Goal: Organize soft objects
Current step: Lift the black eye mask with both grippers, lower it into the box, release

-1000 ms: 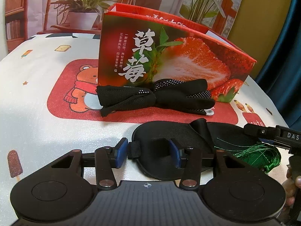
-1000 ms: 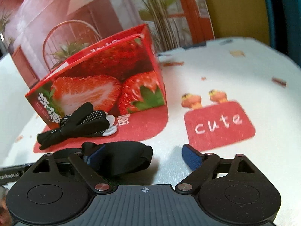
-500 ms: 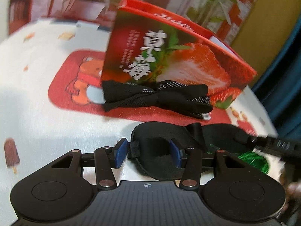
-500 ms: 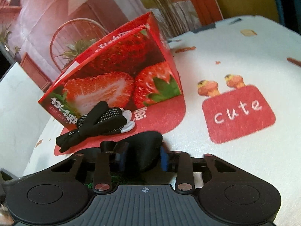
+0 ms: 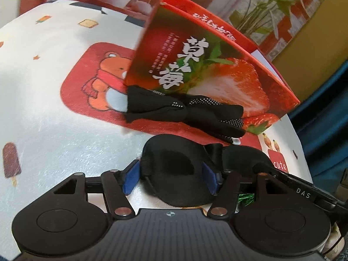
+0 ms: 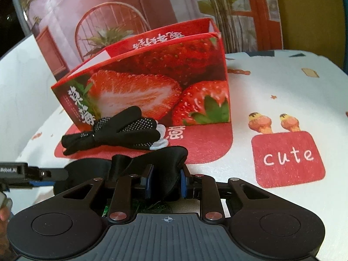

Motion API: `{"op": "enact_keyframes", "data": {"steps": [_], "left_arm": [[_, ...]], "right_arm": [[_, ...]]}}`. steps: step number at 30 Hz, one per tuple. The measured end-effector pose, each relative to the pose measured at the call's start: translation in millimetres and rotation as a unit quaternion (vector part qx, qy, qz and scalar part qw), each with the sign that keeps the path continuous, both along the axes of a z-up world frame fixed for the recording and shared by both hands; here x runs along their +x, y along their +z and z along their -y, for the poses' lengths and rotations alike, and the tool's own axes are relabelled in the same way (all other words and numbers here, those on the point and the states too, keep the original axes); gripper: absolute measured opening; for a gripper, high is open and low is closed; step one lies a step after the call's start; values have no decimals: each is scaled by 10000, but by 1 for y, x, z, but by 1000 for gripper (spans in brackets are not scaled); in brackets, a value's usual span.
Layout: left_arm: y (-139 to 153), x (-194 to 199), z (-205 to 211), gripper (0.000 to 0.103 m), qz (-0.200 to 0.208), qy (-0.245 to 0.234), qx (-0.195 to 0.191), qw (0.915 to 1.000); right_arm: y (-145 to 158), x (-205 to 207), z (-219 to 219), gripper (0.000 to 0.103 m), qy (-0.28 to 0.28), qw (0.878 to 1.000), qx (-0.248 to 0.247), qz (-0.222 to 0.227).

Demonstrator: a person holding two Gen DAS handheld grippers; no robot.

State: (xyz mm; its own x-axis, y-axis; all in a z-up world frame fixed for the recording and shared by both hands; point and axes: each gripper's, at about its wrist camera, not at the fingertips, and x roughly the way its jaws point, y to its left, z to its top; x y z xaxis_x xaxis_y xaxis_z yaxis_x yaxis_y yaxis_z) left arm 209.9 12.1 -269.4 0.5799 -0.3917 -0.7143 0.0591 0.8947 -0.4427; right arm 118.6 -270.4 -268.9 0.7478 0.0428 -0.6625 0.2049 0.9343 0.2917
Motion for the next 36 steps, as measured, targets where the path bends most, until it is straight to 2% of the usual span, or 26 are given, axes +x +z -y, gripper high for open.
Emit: {"op": "enact_keyframes", "data": {"steps": [2,3,6,9,15,22,31,36], "left_arm": [[-1,0,2,60,32,-10,21,10000],[-1,0,1,46,42,-5,22,10000],[-2,-1,-3,30,52,-5,-45,10000],[10,-5,-4,21,382,-49,0,9993],[59,-24,2,18,1451,-200,253,9889],[109,-37,3,18,2486,-71,522,9672],[147,-18,11,18,3051,13,798,9490],[162,12,25,17,3290,3,1130,9375]], "right_arm": [[-1,1,-1,22,29,10000,-30,-23],[-1,2,-1,22,45,10000,-49,-34],[0,5,-3,22,102,9999,-128,-53],[8,6,-6,21,152,9997,-162,64],[43,3,-9,18,198,9978,-254,581],[95,6,-13,18,420,9899,-541,1238],[143,37,-17,18,664,9784,-1022,1667],[158,67,-12,18,759,9716,-1414,1741]]}}
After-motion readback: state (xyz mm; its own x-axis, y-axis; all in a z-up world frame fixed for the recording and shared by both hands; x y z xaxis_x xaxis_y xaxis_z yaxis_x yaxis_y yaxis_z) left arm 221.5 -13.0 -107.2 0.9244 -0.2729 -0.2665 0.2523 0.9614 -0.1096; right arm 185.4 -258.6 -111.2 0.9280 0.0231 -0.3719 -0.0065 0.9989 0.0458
